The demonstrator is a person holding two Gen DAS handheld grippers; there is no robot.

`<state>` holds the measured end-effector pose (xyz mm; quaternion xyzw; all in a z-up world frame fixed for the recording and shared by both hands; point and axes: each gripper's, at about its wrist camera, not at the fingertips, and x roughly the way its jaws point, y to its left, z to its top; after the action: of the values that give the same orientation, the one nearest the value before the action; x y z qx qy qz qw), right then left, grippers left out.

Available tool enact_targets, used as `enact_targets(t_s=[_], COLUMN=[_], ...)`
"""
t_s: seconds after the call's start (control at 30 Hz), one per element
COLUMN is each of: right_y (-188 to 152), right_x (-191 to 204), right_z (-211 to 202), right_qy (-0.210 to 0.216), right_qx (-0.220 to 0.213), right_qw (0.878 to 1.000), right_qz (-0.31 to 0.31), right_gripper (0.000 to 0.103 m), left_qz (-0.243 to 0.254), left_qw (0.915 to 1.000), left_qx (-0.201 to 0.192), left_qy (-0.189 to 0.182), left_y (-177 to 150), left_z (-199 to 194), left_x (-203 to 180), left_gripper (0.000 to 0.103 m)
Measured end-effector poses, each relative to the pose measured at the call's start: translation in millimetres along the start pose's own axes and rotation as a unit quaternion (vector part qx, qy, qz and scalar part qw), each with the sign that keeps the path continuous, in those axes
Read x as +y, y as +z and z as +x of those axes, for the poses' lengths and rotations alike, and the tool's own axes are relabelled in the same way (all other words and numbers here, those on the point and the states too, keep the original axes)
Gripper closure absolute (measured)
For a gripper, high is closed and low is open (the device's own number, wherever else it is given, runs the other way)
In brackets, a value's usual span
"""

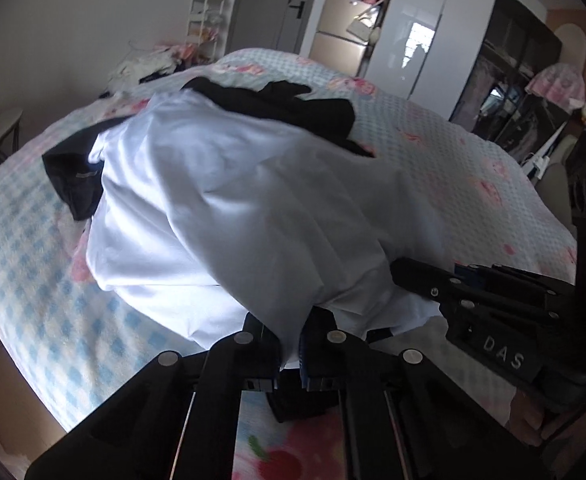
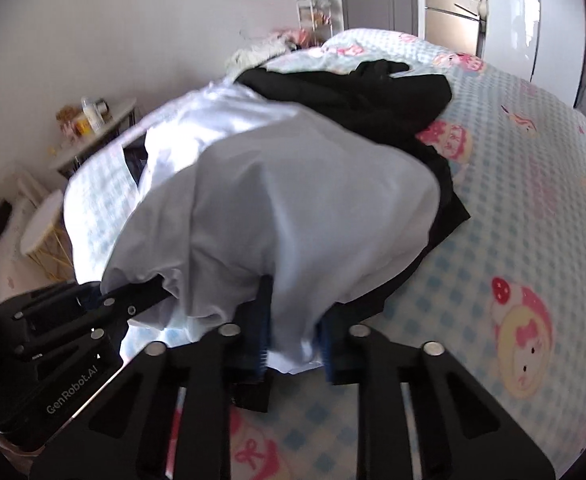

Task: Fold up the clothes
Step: 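Grasp the white shirt with the right gripper while the left gripper grasps it too, then lift the white shirt with both grippers and carry it onto the open sheet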

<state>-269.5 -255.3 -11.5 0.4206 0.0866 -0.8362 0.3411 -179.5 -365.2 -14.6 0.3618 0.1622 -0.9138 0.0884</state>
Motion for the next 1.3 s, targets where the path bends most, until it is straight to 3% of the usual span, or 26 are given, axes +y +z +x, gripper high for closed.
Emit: enact_targets(t_s=[0.23,0.43,0.63,0.8,1.0,1.13,1.3], right_y=[-23.4,-75.3,-172.8,-248.6,-313.7,-328.7,-336.7], right_x=[-23.6,-63.9,-106.8,-146.3,-191.6,-205.1,-204.5], right_z=[-59.1,-125.1,-186.9,-234.6,-282.2,-294.9,-307.1], right_qy=[-0.024,-0.062,-0.121,-0.159,-0.181,-0.18,-0.164], right_qx=[-0.04,-0.046,-0.022,-0.003,-0.009,-0.02,-0.04], right_qw=[0.999,0.997,0.988,0.972,0.948,0.943,0.946], right_qz=[0.005,0.03,0.089,0.172,0.26,0.28,0.277], right_gripper=[0.092,0.092,0.092,0.092,0.092,0.091,0.089], left_qz=[0.05,0.104,0.154,0.183,0.199,0.206,0.201], left_qw=[0.9966,0.9837,0.9613,0.9338,0.915,0.916,0.9187], left_qx=[-0.008,0.019,0.075,0.138,0.166,0.169,0.17], left_qy=[-0.065,-0.145,-0.216,-0.274,-0.309,-0.3,-0.295], left_y=[-5.8,-50.0,-119.2,-180.2,-219.7,-228.3,-224.8], left_z=[-37.9,-51.1,-56.8,-60.3,-73.2,-80.2,-78.5], left_x=[-57.6,-140.9,-238.0,-315.5,-364.8,-376.3,-394.3], left_gripper=[0.098,0.098,0.098,0.098,0.098,0.098,0.098])
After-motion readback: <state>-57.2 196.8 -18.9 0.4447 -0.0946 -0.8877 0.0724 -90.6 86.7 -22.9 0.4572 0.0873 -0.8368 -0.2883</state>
